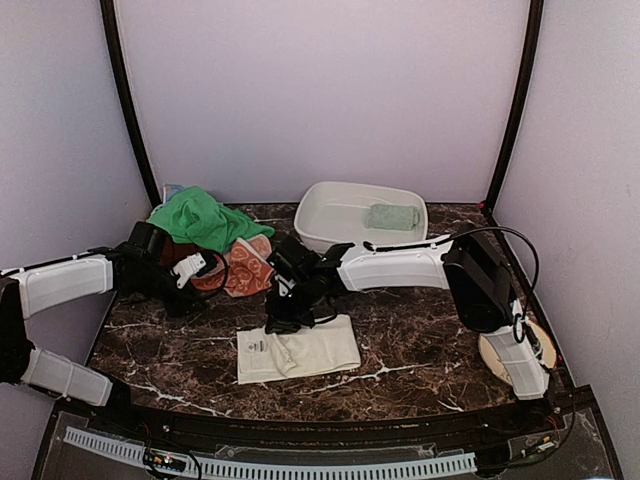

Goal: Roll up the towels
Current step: Fold the towel at the center of the board.

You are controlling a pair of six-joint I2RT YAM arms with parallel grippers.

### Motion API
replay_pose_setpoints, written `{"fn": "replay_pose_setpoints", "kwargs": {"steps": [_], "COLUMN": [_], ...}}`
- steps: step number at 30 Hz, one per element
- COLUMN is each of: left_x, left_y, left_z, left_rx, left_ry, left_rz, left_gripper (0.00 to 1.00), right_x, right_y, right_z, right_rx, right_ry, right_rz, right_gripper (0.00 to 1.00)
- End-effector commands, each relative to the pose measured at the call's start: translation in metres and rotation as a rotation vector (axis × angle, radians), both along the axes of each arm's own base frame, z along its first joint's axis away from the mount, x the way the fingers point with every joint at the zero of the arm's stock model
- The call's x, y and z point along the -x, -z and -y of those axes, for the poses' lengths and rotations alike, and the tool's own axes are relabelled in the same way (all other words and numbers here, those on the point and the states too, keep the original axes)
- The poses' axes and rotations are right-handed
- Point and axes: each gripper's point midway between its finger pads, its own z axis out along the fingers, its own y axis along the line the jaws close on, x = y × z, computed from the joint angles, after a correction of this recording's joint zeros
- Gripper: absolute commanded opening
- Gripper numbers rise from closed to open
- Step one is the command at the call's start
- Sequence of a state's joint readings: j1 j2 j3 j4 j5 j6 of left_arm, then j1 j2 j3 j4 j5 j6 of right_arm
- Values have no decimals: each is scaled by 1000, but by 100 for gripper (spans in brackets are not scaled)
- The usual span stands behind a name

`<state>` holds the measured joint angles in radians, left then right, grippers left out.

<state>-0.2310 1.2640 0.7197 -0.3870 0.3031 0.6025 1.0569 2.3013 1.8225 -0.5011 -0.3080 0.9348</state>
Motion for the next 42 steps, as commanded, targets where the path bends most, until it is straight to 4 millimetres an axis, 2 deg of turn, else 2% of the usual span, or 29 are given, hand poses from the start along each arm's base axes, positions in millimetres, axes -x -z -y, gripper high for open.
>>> {"fn": "replay_pose_setpoints", "kwargs": {"steps": [1, 7, 14, 22, 29, 31, 33, 35, 37, 40, 42], "left_x": [-2, -3, -2, 4, 7, 8, 6, 5, 5, 4, 3], "left_y": [-7, -6, 0, 18, 29, 31, 30, 28, 24, 14, 5], "left_z": [-2, -1, -1, -1, -1, 0, 0, 0, 0, 5, 10], "left_rx": [-6, -9, -9, -6, -13, -13, -11, -11, -12, 13, 41], "left_ry": [6, 12, 10, -3, -2, -2, -6, -5, -2, 9, 10], "left_rz": [9, 7, -9, -77, -96, -101, -100, -96, -89, -78, -71], "left_gripper": [44, 44, 44, 44, 44, 45, 44, 44, 44, 44, 45], "right_x": [1, 0, 3, 18, 15, 16, 18, 18, 15, 0, -8], "right_y": [-30, -40, -60, -50, -53, -52, -46, -45, -56, -70, -72], "right_z": [-33, -40, -34, -52, -56, -57, -57, -53, -47, -28, -10], "right_rx": [-132, -169, -196, -218, -264, -266, -258, -254, -272, -301, -288], "right_ry": [-28, -31, -24, -73, -34, -38, -43, -39, -32, 7, 35], "right_rz": [5, 10, 36, -4, -20, -26, -39, -37, -21, 2, 15], "right_gripper": [6, 2, 3, 10, 13, 21, 24, 24, 24, 24, 24]}}
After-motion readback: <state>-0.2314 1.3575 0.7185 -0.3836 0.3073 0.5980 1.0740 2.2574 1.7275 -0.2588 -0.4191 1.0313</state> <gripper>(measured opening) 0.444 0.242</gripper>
